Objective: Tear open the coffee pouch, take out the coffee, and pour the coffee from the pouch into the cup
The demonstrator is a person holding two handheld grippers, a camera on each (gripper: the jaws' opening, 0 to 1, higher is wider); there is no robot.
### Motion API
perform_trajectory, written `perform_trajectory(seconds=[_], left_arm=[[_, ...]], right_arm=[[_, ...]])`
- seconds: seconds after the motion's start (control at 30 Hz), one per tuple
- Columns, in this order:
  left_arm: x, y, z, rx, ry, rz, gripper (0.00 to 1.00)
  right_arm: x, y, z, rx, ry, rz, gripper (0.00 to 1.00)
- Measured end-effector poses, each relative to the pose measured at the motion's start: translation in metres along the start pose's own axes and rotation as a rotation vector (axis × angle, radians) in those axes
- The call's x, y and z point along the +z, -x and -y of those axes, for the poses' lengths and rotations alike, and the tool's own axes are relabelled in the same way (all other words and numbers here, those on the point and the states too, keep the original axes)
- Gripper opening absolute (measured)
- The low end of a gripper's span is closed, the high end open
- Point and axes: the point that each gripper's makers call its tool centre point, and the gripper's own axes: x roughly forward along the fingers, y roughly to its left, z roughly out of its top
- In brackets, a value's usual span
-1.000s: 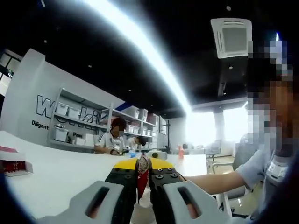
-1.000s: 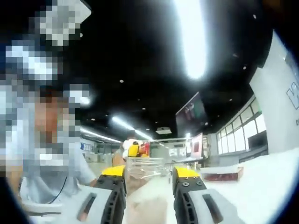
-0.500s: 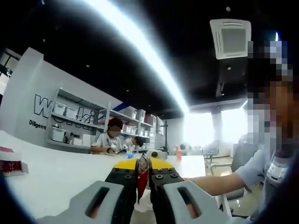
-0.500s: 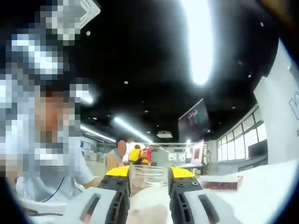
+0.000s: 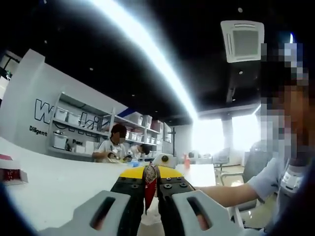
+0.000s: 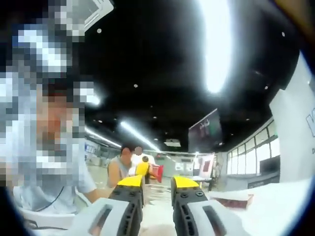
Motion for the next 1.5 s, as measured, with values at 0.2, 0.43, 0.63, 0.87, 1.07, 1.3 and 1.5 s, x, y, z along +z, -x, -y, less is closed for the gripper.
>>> perform_trajectory(seconds=[0.2,0.43,0.63,0.87,1.07,1.3,1.5], left_arm=[[0.001,-0.006,0.003,-0.016,0.009,0.009,0.11],[0.002,-0.014,0.008,-0.037,0.013,0.015,0.11],[-0.002,-0.02,0.01,-0.042,0.016,0.015,0.11],[-0.007,-0.027,0.009,-0.046,0.014,0.003,0.11],[-0.007,-0.032,0.009,-0.059,0.024,0.022,0.11],[-0.007,-0.042,0.009,-0.055,0.022,0.035,0.11],[-0.011,-0.051,0.009,-0.042,0.008,0.039,0.13]], right_arm=[[0.0,-0.013,-0.008,0.017,0.038,-0.017,0.23],[0.0,-0.014,-0.007,0.011,0.035,-0.021,0.19],[0.002,-0.011,0.0,-0.008,0.018,-0.021,0.13],[0.007,-0.01,0.0,-0.01,0.016,0.006,0.11],[0.014,-0.007,-0.001,-0.016,0.004,0.026,0.1],[0.024,-0.003,-0.001,-0.039,0.003,0.067,0.09],[0.027,0.006,-0.001,-0.043,-0.023,0.081,0.09]])
